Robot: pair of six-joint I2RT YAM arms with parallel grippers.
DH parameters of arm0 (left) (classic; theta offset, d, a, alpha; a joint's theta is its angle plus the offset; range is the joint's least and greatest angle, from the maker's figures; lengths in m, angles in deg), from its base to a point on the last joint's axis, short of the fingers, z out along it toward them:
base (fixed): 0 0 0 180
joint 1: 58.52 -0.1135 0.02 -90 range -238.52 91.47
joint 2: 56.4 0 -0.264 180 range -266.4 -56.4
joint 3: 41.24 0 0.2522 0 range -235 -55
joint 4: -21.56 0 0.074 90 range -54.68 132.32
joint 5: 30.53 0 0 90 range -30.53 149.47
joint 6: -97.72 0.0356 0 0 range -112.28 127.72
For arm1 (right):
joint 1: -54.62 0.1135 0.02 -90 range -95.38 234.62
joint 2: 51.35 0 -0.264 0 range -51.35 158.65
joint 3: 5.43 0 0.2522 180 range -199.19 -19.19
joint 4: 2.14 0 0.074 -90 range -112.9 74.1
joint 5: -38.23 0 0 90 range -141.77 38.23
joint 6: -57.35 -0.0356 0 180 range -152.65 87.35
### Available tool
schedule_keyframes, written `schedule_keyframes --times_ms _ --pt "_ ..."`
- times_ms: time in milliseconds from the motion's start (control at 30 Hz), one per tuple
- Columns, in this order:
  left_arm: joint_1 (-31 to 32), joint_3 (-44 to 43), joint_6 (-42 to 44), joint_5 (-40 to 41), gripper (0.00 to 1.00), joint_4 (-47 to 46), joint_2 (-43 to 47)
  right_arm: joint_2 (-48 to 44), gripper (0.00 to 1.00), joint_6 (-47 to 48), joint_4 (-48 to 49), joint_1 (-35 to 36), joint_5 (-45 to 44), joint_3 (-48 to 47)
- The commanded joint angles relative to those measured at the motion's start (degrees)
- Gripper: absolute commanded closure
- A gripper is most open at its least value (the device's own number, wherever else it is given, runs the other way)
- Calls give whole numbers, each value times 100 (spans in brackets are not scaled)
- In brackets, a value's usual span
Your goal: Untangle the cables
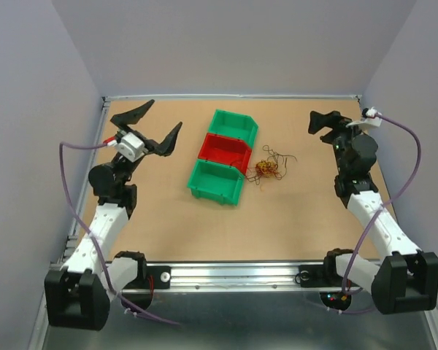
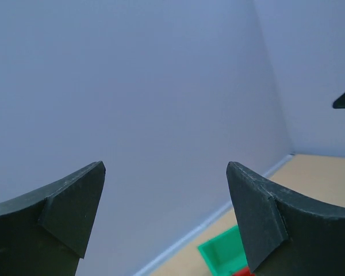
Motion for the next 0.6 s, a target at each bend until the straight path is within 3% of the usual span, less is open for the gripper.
schedule_keyframes --times_ms 0,33,133,233,333,433,567 --pt "-13 -269 -1803 -1118 1 -350 -1337 272 0 -195 -727 18 1005 823" --pt "4 -584 -1997 -1694 1 -146 -1949 420 0 -124 -840 27 1277 937" --pt "92 -640 -2236 -2227 1 -451 -2964 606 0 -88 -850 88 1683 1008" --pt "285 -805 -1921 -1824 1 -120 -3429 825 0 -36 -727 464 1755 1070" --pt "600 -1272 -955 -1150 1 1572 -3546 1570 0 166 -910 923 1361 807" --pt "795 -1474 -435 -473 1 2087 -3502 2116 0 289 -859 1239 1167 456" --pt "953 -2071 101 152 1 3542 -3686 3013 0 307 -1050 1433 738 -132"
